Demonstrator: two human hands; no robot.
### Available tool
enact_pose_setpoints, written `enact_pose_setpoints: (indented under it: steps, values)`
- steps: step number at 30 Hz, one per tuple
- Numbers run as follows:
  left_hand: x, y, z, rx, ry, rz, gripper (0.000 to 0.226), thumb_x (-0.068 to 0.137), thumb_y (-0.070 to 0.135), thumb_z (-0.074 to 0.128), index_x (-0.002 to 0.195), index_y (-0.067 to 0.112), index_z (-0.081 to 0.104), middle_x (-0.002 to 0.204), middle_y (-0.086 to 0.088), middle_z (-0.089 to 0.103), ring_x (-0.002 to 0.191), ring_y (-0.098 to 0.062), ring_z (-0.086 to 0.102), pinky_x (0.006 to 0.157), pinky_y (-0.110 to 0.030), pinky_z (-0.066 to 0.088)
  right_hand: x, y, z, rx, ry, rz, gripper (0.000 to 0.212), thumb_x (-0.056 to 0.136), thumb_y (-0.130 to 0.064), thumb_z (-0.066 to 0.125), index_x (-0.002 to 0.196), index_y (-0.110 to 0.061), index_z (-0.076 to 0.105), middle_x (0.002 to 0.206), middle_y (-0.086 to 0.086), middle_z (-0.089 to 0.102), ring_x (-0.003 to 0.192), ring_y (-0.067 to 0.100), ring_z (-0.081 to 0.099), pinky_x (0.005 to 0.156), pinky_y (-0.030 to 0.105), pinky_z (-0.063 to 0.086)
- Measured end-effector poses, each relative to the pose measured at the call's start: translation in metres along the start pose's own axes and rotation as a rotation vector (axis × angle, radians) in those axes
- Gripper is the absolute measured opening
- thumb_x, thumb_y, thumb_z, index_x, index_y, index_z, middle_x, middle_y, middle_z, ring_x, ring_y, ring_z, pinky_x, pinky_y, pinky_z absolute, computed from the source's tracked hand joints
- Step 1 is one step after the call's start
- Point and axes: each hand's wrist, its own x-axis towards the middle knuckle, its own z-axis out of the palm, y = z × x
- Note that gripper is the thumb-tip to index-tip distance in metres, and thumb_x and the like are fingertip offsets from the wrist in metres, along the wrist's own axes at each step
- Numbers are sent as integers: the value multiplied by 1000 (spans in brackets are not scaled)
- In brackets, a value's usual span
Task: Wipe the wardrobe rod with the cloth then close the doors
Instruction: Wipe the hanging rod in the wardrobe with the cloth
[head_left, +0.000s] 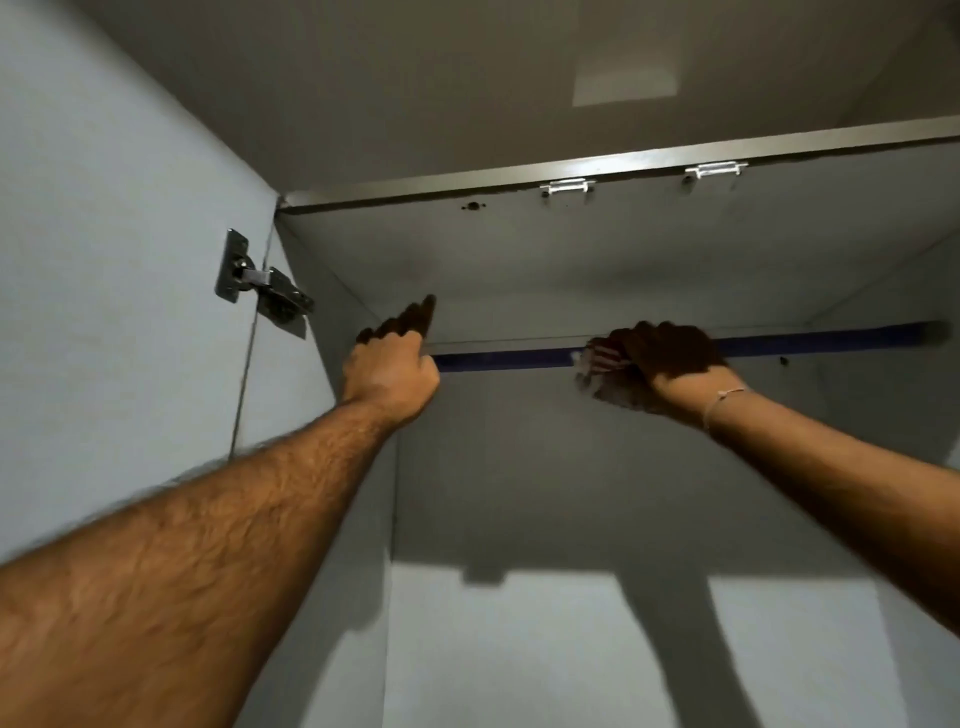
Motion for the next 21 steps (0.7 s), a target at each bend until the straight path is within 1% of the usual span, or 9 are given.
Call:
enact_pose_setpoints:
  steps: [2, 3, 5, 7, 8, 11, 13, 16, 21]
  values:
    - [-2, -23, -8, -45, 108, -46, 48, 102, 20, 46, 148, 12, 55, 139, -21, 67, 122, -44, 64, 110, -55, 54, 26, -52, 3, 4, -4, -55, 56, 104, -50, 58, 153, -25, 45, 140, 9, 60, 124, 34, 62, 105, 49, 51]
    - [-4, -34, -12, -74, 123, -47, 55, 102, 16, 47, 157, 18, 47, 143, -20, 65, 123, -44, 65, 109, -55, 55, 38, -80, 5, 13, 9, -80, 55, 106, -50, 55, 153, -24, 45, 141, 9, 59, 125, 35, 62, 104, 50, 51]
    - [-9, -49, -19, -113, 78, 26, 80, 101, 6, 50, 171, 32, 22, 161, -11, 54, 138, -40, 59, 116, -53, 52, 60, -133, 12, 35, 31, -110, 50, 108, -47, 49, 152, -22, 46, 142, 11, 57, 127, 38, 60, 104, 51, 49]
    - [-12, -55, -22, -156, 40, 102, 92, 99, -2, 50, 173, 35, 11, 174, -3, 38, 157, -32, 41, 128, -49, 40, 78, -184, 16, 47, 28, -108, 48, 110, -45, 46, 151, -20, 46, 144, 13, 55, 130, 40, 57, 106, 55, 45]
    - [-12, -56, -25, -190, 33, 104, 94, 98, -5, 49, 173, 35, 9, 177, -2, 32, 161, -30, 34, 131, -48, 35, 87, -209, 16, 60, 26, -101, 49, 109, -46, 46, 151, -20, 47, 144, 13, 55, 131, 40, 56, 106, 57, 44]
    - [-10, -55, -28, -281, 0, 57, 96, 99, -10, 47, 173, 33, 4, 178, -6, 27, 165, -28, 24, 135, -49, 26, 106, -269, 15, 102, -14, -88, 51, 108, -49, 48, 149, -20, 47, 143, 13, 55, 131, 41, 55, 108, 62, 43]
    - [-10, -54, -28, -305, -13, 40, 97, 100, -11, 47, 173, 33, 2, 177, -8, 29, 165, -30, 24, 135, -50, 25, 114, -292, 16, 95, -31, -75, 49, 107, -40, 52, 151, -18, 46, 143, 13, 54, 132, 41, 54, 108, 63, 43]
    - [-10, -55, -26, -270, -26, 32, 91, 102, -7, 48, 174, 30, 4, 173, -10, 36, 162, -32, 29, 134, -52, 28, 119, -300, 22, 44, 2, -57, 48, 107, -29, 53, 152, -14, 45, 143, 15, 53, 130, 41, 56, 105, 62, 44]
    - [-16, -51, -29, -217, -51, -1, 81, 105, 5, 49, 174, 26, 10, 174, -10, 36, 163, -34, 29, 133, -55, 29, 123, -284, 27, 96, 8, -149, 49, 105, -43, 56, 148, -20, 48, 140, 11, 57, 128, 36, 59, 105, 58, 49]
